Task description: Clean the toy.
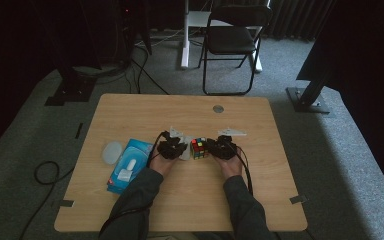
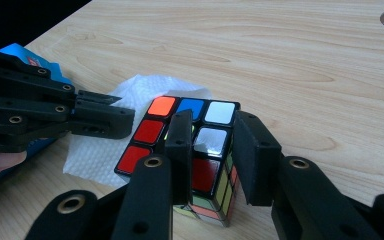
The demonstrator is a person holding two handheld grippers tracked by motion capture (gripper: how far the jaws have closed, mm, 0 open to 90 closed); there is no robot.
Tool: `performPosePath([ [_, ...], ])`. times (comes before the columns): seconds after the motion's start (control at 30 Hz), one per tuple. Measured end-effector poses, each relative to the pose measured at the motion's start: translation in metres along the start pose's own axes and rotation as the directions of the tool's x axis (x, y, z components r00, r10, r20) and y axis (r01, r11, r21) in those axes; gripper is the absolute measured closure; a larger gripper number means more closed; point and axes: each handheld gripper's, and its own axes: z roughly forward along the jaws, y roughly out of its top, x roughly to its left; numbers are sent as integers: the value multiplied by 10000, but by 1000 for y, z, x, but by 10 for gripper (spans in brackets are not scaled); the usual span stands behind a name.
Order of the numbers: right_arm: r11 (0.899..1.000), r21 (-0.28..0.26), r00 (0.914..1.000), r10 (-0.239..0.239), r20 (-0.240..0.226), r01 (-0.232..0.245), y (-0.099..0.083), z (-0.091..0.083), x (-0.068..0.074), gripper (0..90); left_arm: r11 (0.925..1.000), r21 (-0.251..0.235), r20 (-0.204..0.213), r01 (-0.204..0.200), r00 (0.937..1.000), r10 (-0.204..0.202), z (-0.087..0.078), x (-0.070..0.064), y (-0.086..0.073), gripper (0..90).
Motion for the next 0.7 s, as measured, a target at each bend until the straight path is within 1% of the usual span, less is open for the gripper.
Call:
performPosePath([
  [0.1, 10000, -4, 10000, 31, -2, -31, 0, 0, 0, 703, 9999, -118, 109, 31, 9999, -30, -2, -1, 0, 875],
  [0.2, 10000, -6, 10000, 80, 5, -80, 0, 0, 0, 703, 9993, -286, 285, 258, 9993, -250, -4, -1, 1, 875],
  [0.3, 9999, -17, 9999, 116, 1, -116, 0, 0, 0, 703, 9990, -373, 426, 262, 9988, -246, -5, -4, 2, 875],
  [0.43, 9999, -38, 9999, 161, -3, -161, -1, 0, 0, 703, 9984, -526, 651, 181, 9978, -147, -5, -9, 5, 875],
  [0.57, 9998, -15, 9998, 186, -18, -186, -1, 0, 0, 704, 9991, -413, 696, 81, 9976, -52, -2, -11, 7, 875],
  [0.7, 9999, 39, 9999, 126, 3, -126, -1, -2, 1, 706, 9991, -343, 652, 253, 9976, -230, 0, -8, 7, 874],
])
